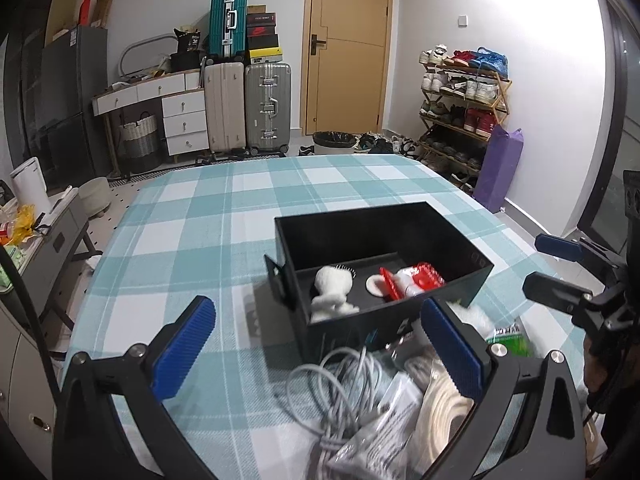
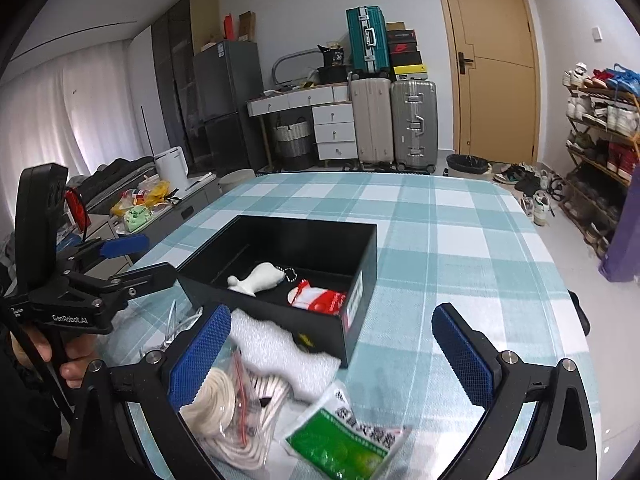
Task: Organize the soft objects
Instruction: 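Move the right gripper toward the green medicine sachet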
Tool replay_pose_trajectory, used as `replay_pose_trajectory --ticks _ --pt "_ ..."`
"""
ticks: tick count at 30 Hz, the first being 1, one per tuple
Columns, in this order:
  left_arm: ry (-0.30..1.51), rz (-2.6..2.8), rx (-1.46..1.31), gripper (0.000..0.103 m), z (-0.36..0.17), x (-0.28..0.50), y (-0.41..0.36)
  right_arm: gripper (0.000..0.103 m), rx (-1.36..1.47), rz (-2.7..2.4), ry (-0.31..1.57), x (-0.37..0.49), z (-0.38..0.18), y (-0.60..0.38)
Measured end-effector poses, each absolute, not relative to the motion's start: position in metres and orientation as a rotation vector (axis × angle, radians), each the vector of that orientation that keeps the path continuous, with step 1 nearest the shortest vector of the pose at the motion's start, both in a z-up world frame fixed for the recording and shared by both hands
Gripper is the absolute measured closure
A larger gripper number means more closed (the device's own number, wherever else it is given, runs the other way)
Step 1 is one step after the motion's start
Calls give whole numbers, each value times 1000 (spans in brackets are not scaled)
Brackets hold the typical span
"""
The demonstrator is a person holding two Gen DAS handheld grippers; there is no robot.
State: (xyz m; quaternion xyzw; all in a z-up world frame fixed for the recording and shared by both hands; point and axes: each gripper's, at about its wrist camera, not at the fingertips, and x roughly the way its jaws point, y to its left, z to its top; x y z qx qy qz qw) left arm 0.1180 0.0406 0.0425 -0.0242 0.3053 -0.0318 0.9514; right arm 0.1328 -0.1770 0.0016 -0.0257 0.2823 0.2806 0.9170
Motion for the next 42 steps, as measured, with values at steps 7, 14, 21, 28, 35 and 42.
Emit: replay_pose_trajectory --ticks 7,14,21,28,35,42 --pt "637 -50 -31 0 31 103 44 1 -65 568 606 119 -6 -182" --pt "662 -50 -9 0 22 96 44 1 -76 555 622 112 -12 -186" --pt "704 -24 -20 0 10 97 51 1 -72 539 641 111 -19 -193" --pt "735 -22 -18 0 0 100 53 1 -80 519 683 114 -30 -197" --pt "753 -21 -20 0 -6 102 54 1 -97 478 766 122 -45 -202" --pt "759 -23 -36 0 -6 102 56 1 -129 448 847 131 -60 -195"
